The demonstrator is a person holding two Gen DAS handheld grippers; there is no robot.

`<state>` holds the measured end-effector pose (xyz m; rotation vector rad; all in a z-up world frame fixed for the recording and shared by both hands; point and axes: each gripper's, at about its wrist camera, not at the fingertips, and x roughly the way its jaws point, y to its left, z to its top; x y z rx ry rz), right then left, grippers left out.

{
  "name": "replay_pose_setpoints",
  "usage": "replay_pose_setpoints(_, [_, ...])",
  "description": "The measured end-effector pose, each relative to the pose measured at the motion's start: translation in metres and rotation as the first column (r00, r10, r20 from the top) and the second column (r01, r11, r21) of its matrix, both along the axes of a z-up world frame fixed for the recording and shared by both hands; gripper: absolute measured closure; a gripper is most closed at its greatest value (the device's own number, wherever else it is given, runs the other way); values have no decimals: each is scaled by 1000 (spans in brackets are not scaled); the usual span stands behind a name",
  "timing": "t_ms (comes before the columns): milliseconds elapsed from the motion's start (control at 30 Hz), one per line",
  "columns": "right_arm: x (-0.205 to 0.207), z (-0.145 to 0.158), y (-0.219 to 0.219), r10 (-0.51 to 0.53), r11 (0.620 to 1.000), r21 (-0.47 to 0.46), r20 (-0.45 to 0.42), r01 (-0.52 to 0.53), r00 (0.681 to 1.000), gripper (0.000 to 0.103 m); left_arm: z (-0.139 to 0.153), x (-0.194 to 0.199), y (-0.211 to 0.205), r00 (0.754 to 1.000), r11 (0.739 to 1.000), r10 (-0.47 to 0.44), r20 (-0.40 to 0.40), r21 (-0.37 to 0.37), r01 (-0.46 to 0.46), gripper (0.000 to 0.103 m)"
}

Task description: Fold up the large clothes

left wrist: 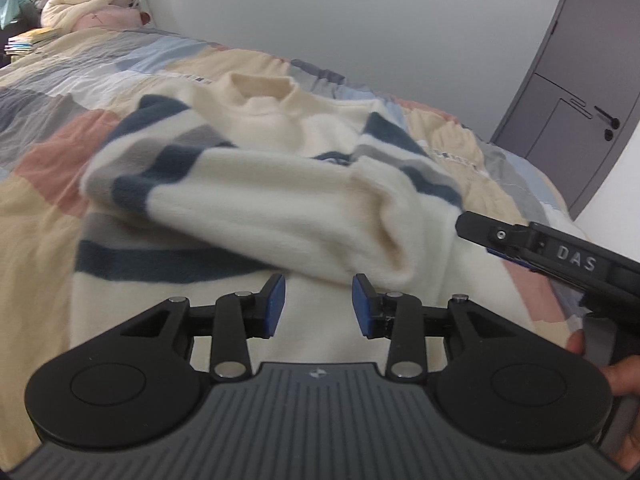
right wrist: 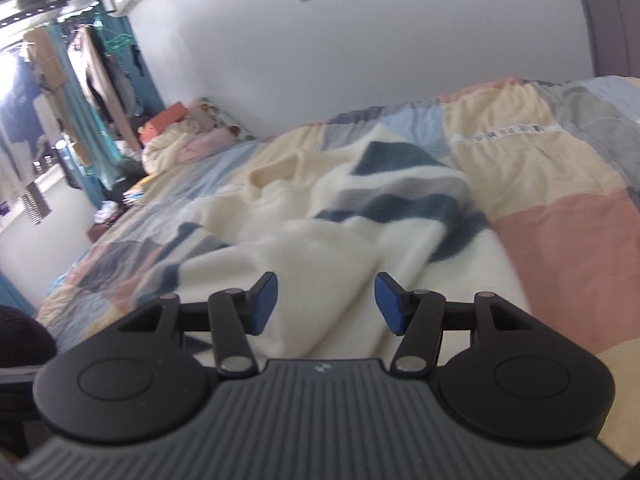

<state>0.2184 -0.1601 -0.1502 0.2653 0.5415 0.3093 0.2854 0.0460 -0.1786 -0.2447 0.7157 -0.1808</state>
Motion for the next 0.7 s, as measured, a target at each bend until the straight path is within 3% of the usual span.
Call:
replay_pose_setpoints(200, [5,-2,25,32,997,-64,4,-32,999,46,-10,3,18,1000,999,27,-10,19,-27,61])
replay_pose_setpoints(333, [14,-7,43,47,990,-132,24,-44,999,46,-21,12,30,999,999,31,-40,-10,-31,61])
replay_pose_setpoints(400, [20,-10,52,47,985,-170,37,-40,998,32,-25,17,34,998,999,37,-47,-9,-38,61])
replay_pose_setpoints(433, [23,-12,55,46,982,-184,42,-37,998,31,-28,20,36,998,999,41,-50,-10,-41,61])
replay_pose_setpoints(633, [39,-29,59,9,971,-240,6,-7,1000,32,-43,31,47,995,998,55,-80,-34,-58,60])
replay_pose_setpoints(667, [42,-31,57,2,972,-235,-10,-4,1000,34,-44,33,48,995,997,56,-85,-44,-59,59])
replay_pose_setpoints(700, [44,-33,56,-4,973,-231,-25,-2,1000,46,-45,34,49,995,996,56,-88,-57,-61,59])
